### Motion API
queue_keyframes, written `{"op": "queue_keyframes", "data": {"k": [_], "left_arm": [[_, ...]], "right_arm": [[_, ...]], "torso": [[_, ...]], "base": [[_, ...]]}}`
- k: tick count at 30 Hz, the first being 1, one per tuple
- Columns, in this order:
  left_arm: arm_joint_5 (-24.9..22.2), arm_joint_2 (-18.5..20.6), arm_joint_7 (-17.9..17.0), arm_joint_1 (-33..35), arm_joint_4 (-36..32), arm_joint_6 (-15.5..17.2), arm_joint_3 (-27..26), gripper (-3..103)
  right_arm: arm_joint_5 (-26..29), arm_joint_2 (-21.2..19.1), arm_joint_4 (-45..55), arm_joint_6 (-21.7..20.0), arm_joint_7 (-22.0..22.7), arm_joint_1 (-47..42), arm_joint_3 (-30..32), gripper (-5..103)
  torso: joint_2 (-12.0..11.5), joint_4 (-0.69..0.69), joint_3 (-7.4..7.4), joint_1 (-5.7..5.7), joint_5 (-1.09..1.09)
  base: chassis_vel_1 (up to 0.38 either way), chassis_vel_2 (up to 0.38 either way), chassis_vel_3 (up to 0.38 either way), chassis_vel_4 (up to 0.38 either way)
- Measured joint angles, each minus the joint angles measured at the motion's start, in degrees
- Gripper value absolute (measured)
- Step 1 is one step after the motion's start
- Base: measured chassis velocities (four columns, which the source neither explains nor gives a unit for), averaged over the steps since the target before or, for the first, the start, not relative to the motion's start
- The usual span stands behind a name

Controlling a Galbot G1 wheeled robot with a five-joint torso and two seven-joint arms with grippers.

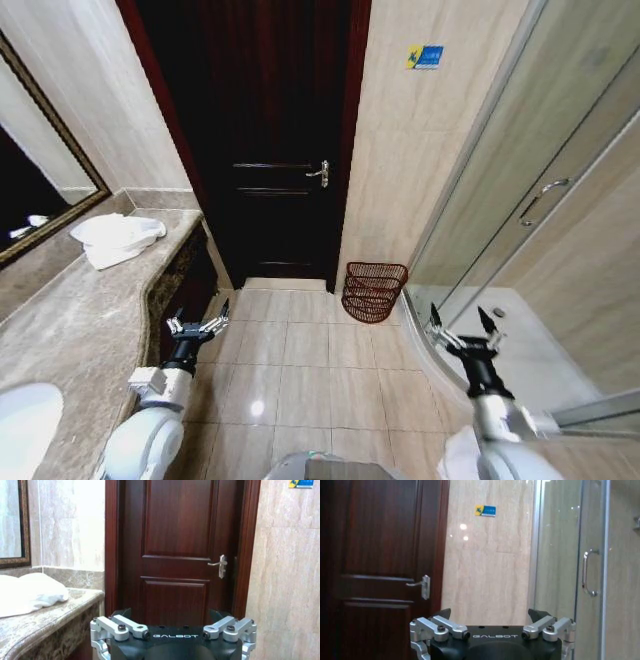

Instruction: Discard the used towel into the hamper.

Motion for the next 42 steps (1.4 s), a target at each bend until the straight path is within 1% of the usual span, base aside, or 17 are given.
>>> {"op": "queue_keyframes", "data": {"k": [2,3,4,5,9,11,14,15,17,22,25,31,32,34,36,40,42], "left_arm": [[0.0,0.0,0.0,0.0,0.0,0.0,0.0,100],[0.0,0.0,0.0,0.0,0.0,0.0,0.0,100],[0.9,-0.8,0.1,0.0,-0.2,0.2,0.5,100],[1.8,-1.8,0.2,-0.1,-0.6,0.3,1.1,100],[3.9,-4.4,0.6,-0.1,-1.3,0.8,2.3,100],[4.9,-5.3,0.8,-0.2,-1.7,1.0,2.9,100],[9.3,-9.7,1.8,-0.5,-3.4,1.8,5.5,100],[9.3,-9.7,1.8,-0.5,-3.4,1.8,5.5,100],[11.9,-12.2,2.4,-0.7,-4.5,2.3,7.1,100],[18.4,-18.7,3.9,-1.2,-7.1,3.5,10.9,100],[20.3,-20.5,4.3,-1.3,-7.9,3.9,12.1,100],[20.7,-20.8,4.5,-1.4,-8.0,3.9,12.2,100],[20.6,-20.8,4.8,-1.3,-8.0,3.2,12.1,100],[19.2,-20.7,6.0,-1.2,-7.3,-0.7,10.6,100],[18.0,-20.7,6.1,-1.0,-7.3,-1.0,9.4,100],[16.6,-20.6,6.0,-0.4,-8.2,-0.3,7.6,100],[14.6,-20.6,5.0,0.6,-9.2,1.9,7.5,100]], "right_arm": [[-0.6,-0.7,-0.3,-1.3,0.9,1.3,-0.4,100],[-0.8,-0.9,-0.4,-1.8,1.2,1.7,-0.5,100],[-4.3,-1.9,2.2,-0.9,-0.5,3.9,-2.7,100],[-4.9,-2.2,3.0,-0.5,-0.9,4.6,-2.9,100],[-5.0,-2.5,4.0,-0.6,-1.8,5.0,-2.7,100],[-4.4,-2.5,4.2,-0.9,-1.8,4.8,-2.8,100],[-4.8,-1.1,5.4,-2.2,-1.7,3.5,-3.0,100],[-4.8,-1.1,5.4,-2.2,-1.7,3.5,-3.0,100],[-5.3,0.5,5.5,-2.4,-1.1,2.3,-3.0,100],[-5.9,3.3,4.6,-1.9,0.8,-1.5,-3.9,100],[-6.2,3.7,3.8,-1.2,1.0,-2.7,-4.5,100],[-7.6,3.9,2.6,2.2,-0.7,-2.5,-4.2,100],[-7.3,3.9,2.7,2.6,-0.8,-2.2,-4.2,100],[-6.8,3.8,3.2,3.4,-0.7,-1.6,-4.2,100],[-6.5,3.8,3.3,3.7,-0.6,-1.5,-4.1,100],[-4.1,3.8,3.0,4.7,-0.5,-1.6,-4.0,100],[-3.5,3.8,2.3,5.9,-0.8,-1.5,-3.7,100]], "torso": [[0.0,0.01,0.0,0.01,0.0],[0.0,-0.03,0.0,0.0,-0.01],[0.0,-0.06,0.0,0.0,0.06],[0.0,0.01,-0.01,0.0,-0.04],[0.0,-0.02,0.0,-0.01,0.03],[0.0,-0.05,0.0,-0.01,-0.02],[0.0,-0.03,0.0,0.0,0.0],[0.0,-0.03,0.0,0.0,0.0],[0.0,-0.03,-0.01,-0.01,0.0],[0.0,-0.04,0.0,-0.01,0.0],[0.0,-0.03,-0.01,-0.01,0.0],[0.0,-0.03,0.0,-0.01,-0.02],[0.0,-0.03,0.0,-0.01,-0.01],[0.0,-0.02,-0.01,-0.01,-0.01],[0.0,-0.03,0.0,-0.01,-0.03],[0.0,-0.03,-0.01,-0.01,-0.02],[0.0,-0.03,0.0,-0.01,-0.01]], "base": [[0.0,0.0,0.0,0.0],[0.0,0.0,0.0,0.0],[0.0,0.0,0.0,0.0],[0.0,0.0,0.0,0.0],[0.0,0.0,0.0,0.0],[0.0,0.0,0.0,0.0],[0.0,0.0,0.0,0.0],[0.0,0.0,0.0,0.0],[0.0,0.0,0.0,0.0],[0.0,0.0,0.0,0.0],[0.0,0.0,0.0,0.0],[0.0,0.0,0.0,0.0],[0.0,0.0,0.0,0.0],[0.0,0.0,0.0,0.0],[0.0,0.0,0.0,0.0],[0.0,0.0,0.0,0.0],[0.0,0.0,0.0,0.0]]}}
